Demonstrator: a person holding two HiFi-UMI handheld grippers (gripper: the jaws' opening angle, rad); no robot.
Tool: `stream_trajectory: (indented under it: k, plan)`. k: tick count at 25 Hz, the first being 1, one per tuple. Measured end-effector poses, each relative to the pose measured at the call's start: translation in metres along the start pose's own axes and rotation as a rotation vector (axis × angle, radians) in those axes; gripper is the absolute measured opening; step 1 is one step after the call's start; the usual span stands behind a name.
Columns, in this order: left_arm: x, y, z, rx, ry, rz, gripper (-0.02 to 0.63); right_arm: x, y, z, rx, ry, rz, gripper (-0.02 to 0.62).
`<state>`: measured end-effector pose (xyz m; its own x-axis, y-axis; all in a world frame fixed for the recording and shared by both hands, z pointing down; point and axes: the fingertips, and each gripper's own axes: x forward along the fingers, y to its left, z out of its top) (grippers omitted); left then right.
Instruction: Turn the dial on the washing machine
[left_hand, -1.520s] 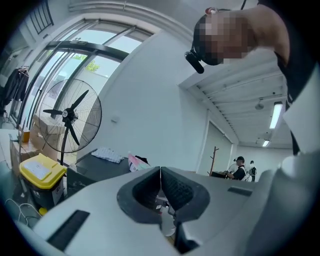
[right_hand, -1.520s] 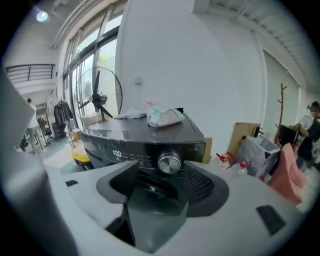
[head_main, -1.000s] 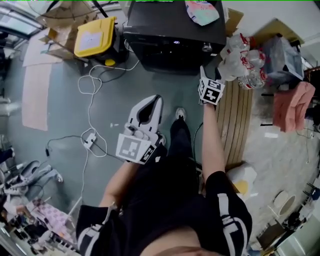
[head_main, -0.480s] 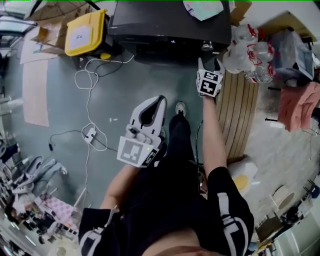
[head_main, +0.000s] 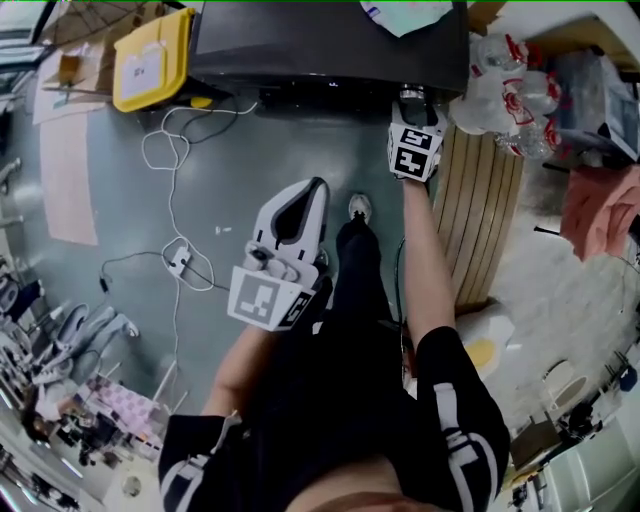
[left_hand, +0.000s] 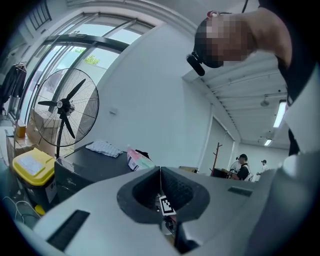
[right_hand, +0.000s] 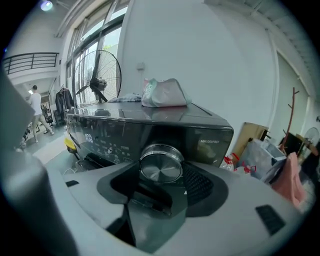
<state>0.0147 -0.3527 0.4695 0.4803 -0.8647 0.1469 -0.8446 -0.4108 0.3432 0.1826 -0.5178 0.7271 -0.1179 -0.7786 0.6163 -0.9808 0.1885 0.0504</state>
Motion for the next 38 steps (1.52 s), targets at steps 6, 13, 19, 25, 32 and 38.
stream_trajectory:
  k: [6,13,19,25,32,38]
  plan:
    - [0.000,0.006,-0.002,-0.011,0.001,0.017,0.023,0.004,-0.011,-0.002,0.441,-0.057,0.179,0.285]
    - [-0.048,-0.001,0.009,0.007,-0.032,0.010,0.023,-0.041,0.003,-0.003,0.249,-0.072,0.082,0.314]
    - [-0.147,-0.023,0.038,0.049,-0.092,-0.014,0.023,-0.196,0.049,0.010,0.205,-0.147,0.083,0.193]
    - [-0.250,-0.043,0.073,0.105,-0.131,-0.060,0.023,-0.374,0.107,0.040,0.194,-0.279,0.115,0.064]
    - [-0.327,-0.084,0.101,0.156,-0.166,-0.074,0.023,-0.534,0.145,0.052,0.164,-0.403,0.140,0.032]
    - [-0.357,-0.111,0.094,0.135,-0.172,-0.046,0.023,-0.604,0.161,0.036,0.101,-0.448,0.152,0.029]
